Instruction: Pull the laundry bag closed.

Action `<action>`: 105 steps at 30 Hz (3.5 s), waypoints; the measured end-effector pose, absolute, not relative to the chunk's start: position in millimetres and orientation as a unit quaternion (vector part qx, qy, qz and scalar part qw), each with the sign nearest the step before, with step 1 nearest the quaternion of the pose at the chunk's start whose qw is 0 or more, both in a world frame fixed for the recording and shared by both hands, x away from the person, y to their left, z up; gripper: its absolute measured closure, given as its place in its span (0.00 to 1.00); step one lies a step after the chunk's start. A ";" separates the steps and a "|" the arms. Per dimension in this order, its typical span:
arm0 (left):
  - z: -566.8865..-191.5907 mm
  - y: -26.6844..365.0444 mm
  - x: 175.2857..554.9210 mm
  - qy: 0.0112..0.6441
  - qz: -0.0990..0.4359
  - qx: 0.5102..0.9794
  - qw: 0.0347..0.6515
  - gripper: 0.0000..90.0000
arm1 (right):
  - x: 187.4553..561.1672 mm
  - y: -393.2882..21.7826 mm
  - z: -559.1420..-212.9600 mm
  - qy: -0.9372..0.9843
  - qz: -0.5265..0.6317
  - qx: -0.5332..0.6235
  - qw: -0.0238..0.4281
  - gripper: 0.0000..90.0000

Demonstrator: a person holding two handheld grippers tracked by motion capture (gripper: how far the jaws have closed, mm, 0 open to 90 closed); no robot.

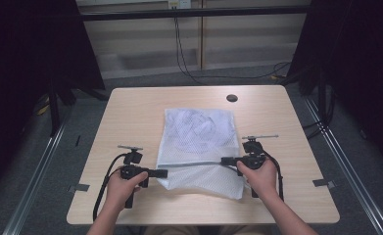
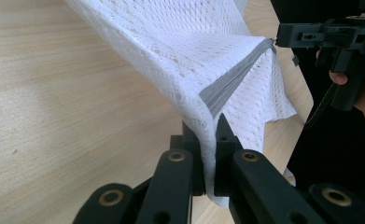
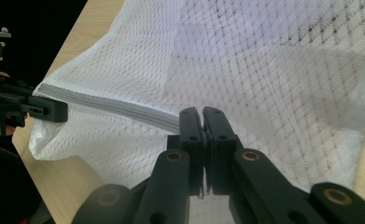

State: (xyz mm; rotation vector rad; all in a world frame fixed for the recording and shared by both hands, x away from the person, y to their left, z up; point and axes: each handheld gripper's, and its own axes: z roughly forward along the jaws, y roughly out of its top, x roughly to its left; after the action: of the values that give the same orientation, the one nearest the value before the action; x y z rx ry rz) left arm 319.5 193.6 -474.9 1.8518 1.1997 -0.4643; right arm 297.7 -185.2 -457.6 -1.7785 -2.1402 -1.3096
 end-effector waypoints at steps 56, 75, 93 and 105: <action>-474.5 193.7 318.3 0.480 -0.188 0.742 0.428 0.98 | 291.2 -205.4 -455.1 -0.696 -0.418 -0.584 0.024 0.97; -473.2 195.3 317.8 0.479 -0.188 0.742 0.429 0.98 | 288.0 -219.4 -457.1 -0.687 -0.421 -0.592 0.019 0.97; -473.4 196.1 317.2 0.484 -0.188 0.740 0.428 0.98 | 284.2 -232.7 -459.0 -0.680 -0.428 -0.595 0.018 0.97; -473.9 195.4 317.0 0.479 -0.189 0.745 0.424 0.98 | 281.2 -236.9 -459.7 -0.677 -0.430 -0.597 0.015 0.97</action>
State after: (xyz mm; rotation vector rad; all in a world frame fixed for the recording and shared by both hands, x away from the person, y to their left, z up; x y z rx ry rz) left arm 317.0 195.4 -473.9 1.8629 1.1991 -0.4726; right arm 281.2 -236.9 -459.7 -1.8585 -2.1071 -1.3371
